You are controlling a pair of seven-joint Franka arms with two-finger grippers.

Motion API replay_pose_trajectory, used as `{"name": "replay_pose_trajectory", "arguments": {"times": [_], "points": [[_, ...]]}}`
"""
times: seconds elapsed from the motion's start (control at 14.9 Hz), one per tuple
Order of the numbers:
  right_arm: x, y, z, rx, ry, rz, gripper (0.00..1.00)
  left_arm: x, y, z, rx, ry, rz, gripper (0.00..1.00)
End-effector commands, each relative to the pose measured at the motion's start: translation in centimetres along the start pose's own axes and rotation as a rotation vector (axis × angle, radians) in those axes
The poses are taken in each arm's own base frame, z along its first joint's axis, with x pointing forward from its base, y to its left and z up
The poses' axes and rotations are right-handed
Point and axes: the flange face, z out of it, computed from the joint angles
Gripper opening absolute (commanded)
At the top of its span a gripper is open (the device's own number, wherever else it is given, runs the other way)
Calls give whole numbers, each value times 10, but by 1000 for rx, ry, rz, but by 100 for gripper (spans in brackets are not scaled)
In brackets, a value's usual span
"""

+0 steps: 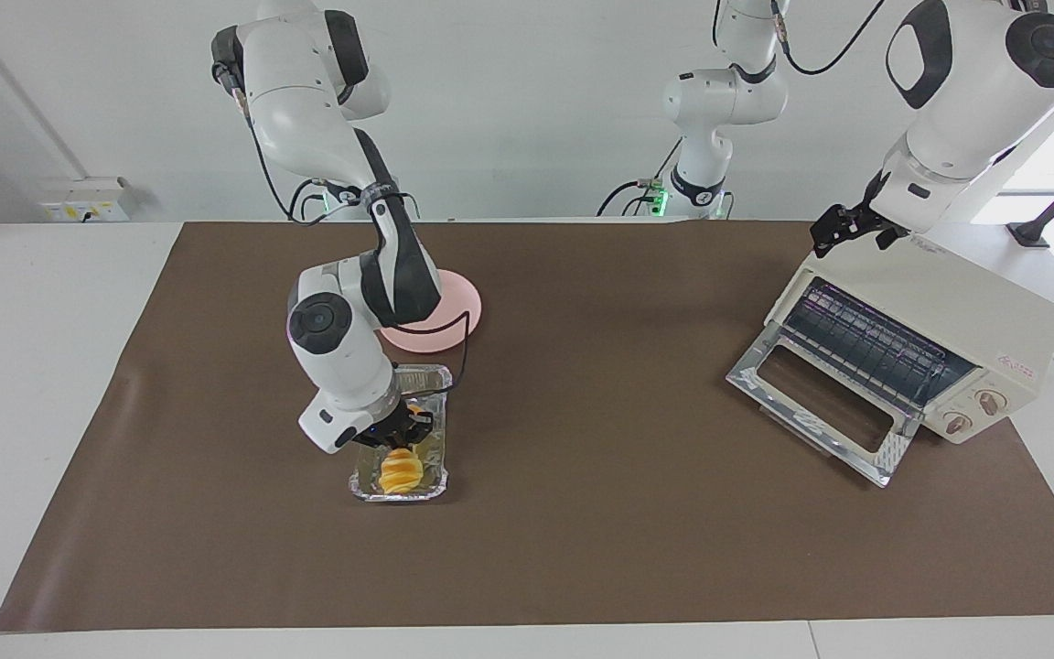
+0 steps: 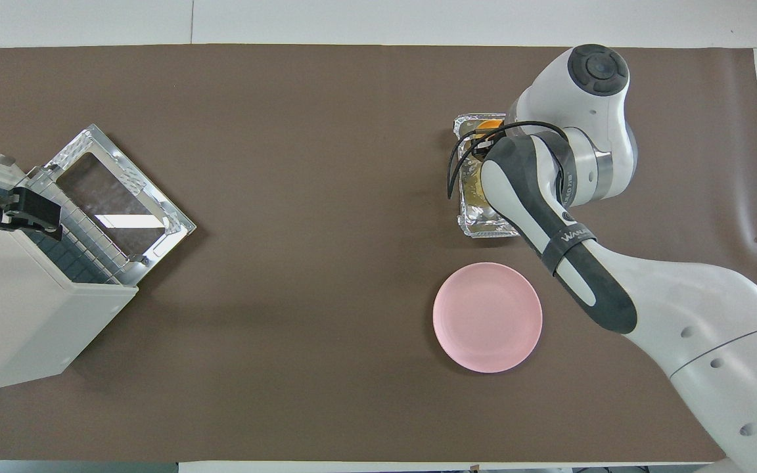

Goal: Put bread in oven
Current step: 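Carry the bread with the right gripper and lower it into the foil tray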

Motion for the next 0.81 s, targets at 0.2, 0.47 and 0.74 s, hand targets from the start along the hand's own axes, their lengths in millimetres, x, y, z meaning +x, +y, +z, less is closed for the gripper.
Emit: {"name": "replay_pose_trajectory", "arguments": {"times": [0.2,0.47,0.74], "points": [[-5,-8,-4,3,1,-13,100,-5,-3,-3,-18,17,-2,100],[-6,1,-30,11,-21,7,100,-4,-3,-3,-20,17,-2,100],[-3,26,-59,-2,-31,22,100,-4,-3,-3,-20,16,-2,100]]}}
